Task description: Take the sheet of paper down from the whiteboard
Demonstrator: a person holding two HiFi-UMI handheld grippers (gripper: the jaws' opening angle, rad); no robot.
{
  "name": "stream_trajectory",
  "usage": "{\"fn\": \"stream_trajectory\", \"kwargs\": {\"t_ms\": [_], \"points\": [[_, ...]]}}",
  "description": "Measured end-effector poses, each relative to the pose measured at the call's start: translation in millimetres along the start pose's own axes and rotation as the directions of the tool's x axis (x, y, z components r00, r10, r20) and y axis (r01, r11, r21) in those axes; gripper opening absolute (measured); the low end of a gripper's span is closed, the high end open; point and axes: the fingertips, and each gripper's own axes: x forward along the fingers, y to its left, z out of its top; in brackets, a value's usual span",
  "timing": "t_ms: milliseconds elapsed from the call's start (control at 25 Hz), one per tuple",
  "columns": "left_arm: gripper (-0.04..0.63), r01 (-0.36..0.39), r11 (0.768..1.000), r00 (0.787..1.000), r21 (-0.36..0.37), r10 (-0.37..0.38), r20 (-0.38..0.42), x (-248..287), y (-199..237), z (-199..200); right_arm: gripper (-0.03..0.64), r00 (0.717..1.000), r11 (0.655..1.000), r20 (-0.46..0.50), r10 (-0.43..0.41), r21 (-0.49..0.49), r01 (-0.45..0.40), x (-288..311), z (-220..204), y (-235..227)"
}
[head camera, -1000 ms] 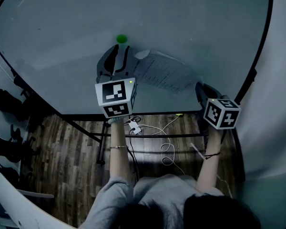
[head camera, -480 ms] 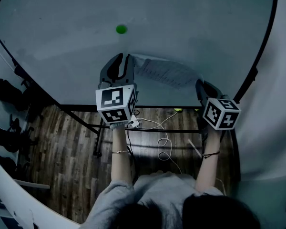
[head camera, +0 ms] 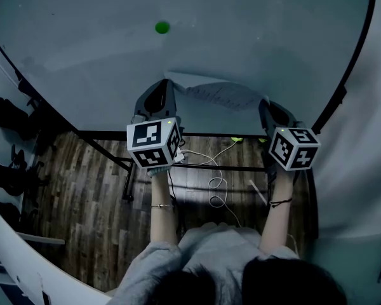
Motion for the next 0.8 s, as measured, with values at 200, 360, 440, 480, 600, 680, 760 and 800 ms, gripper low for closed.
{"fn": "stream_trajectory", "kwargs": {"t_ms": [200, 360, 440, 480, 600, 680, 760, 800], "points": [[0.006, 0.004, 0.999, 0.999, -0.038, -0.005, -0.035, -9.1, 5.9, -16.0, 0.002, 1.0, 1.0, -0.002, 0.002, -0.03, -0.003, 5.4, 1.2, 5.3], [0.006, 0.005, 0.998, 0.998, -0.061, -0.009, -0.066, -20.1, 13.4, -30.9, 0.002, 1.0, 0.999, -0.01, -0.01, -0.037, 0.01, 8.2, -4.5, 7.6], [0.006, 0.006, 0.997, 0.996, -0.074, -0.012, -0.085, -28.5, 16.1, -38.9, 0.002, 1.0, 0.999, -0.008, -0.018, -0.039, 0.017, 6.7, -6.2, 10.8], [0.006, 0.007, 0.997, 0.995, -0.082, -0.015, -0.096, -33.5, 16.9, -43.6, 0.002, 1.0, 0.999, -0.005, -0.02, -0.043, 0.02, 5.0, -6.8, 13.2], [0.006, 0.016, 0.994, 0.99, -0.108, -0.031, -0.136, -45.4, 18.0, -59.4, 0.002, 1.0, 0.998, -0.002, -0.023, -0.058, 0.023, 1.9, -10.6, 19.9], [0.006, 0.024, 0.992, 0.987, -0.124, -0.043, -0.154, -52.0, 19.0, -67.7, 0.002, 1.0, 0.997, 0.0, -0.023, -0.07, 0.023, 1.0, -13.9, 25.3], [0.006, 0.031, 0.991, 0.984, -0.132, -0.053, -0.168, -58.4, 20.6, -73.6, 0.002, 1.0, 0.996, 0.0, -0.024, -0.084, 0.024, -0.2, -16.2, 31.6], [0.006, 0.034, 0.99, 0.983, -0.135, -0.057, -0.174, -61.4, 21.6, -76.0, 0.002, 1.0, 0.996, -0.001, -0.024, -0.09, 0.024, -0.8, -17.2, 34.6]]}}
